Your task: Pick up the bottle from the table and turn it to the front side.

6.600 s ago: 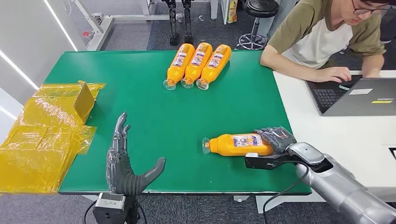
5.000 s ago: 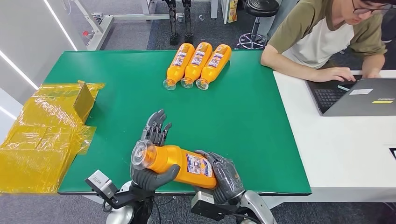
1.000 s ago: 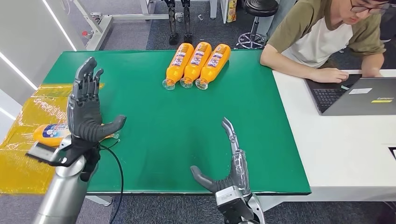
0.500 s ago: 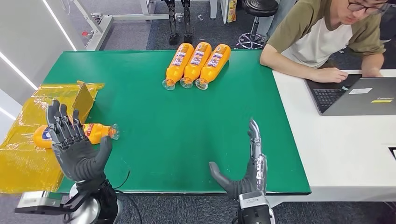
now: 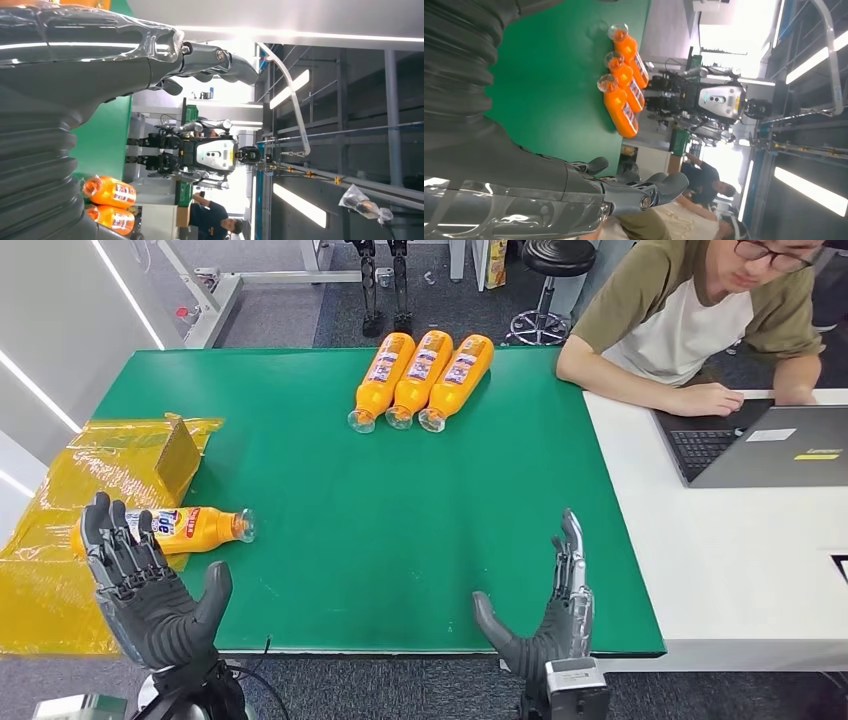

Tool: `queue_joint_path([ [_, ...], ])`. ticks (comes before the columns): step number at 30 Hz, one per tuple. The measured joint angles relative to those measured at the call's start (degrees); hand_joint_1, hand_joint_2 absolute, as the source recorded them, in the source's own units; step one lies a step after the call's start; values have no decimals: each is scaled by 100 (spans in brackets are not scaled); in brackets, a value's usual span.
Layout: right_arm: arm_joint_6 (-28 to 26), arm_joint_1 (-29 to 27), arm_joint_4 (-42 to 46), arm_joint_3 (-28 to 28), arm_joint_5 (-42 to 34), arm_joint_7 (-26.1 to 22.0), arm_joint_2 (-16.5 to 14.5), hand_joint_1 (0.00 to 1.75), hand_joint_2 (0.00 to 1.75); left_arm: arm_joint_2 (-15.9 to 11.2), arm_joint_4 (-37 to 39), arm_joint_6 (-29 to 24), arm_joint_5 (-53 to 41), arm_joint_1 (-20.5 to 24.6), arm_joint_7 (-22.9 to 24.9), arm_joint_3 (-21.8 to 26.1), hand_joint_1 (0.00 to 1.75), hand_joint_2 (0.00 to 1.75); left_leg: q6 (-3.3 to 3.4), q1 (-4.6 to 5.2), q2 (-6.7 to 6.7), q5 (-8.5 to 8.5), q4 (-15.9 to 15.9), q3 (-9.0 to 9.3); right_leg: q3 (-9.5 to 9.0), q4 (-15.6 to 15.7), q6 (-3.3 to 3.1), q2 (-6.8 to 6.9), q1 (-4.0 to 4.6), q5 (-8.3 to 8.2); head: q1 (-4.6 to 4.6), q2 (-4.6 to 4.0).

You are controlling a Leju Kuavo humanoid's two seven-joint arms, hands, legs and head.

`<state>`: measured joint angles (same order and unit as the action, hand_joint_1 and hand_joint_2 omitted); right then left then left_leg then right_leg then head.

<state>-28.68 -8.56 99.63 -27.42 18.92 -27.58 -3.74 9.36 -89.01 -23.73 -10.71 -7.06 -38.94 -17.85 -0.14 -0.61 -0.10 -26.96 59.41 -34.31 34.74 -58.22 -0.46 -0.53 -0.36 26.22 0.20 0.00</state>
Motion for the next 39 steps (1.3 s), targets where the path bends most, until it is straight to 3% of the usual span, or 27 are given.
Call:
queue_joint_path([
  [17,282,9,8,21,-51,-18,0,0,175,-30,-152,-137,27,-72,58,-244,0,175,0,0,0,0,0,1,0,0,0,0,0,0,1,0],
  [39,117,-48,-105,48,-337,33,95,0,175,-49,-182,-161,-478,18,347,-388,0,175,0,0,0,0,0,1,0,0,0,0,0,0,1,0],
])
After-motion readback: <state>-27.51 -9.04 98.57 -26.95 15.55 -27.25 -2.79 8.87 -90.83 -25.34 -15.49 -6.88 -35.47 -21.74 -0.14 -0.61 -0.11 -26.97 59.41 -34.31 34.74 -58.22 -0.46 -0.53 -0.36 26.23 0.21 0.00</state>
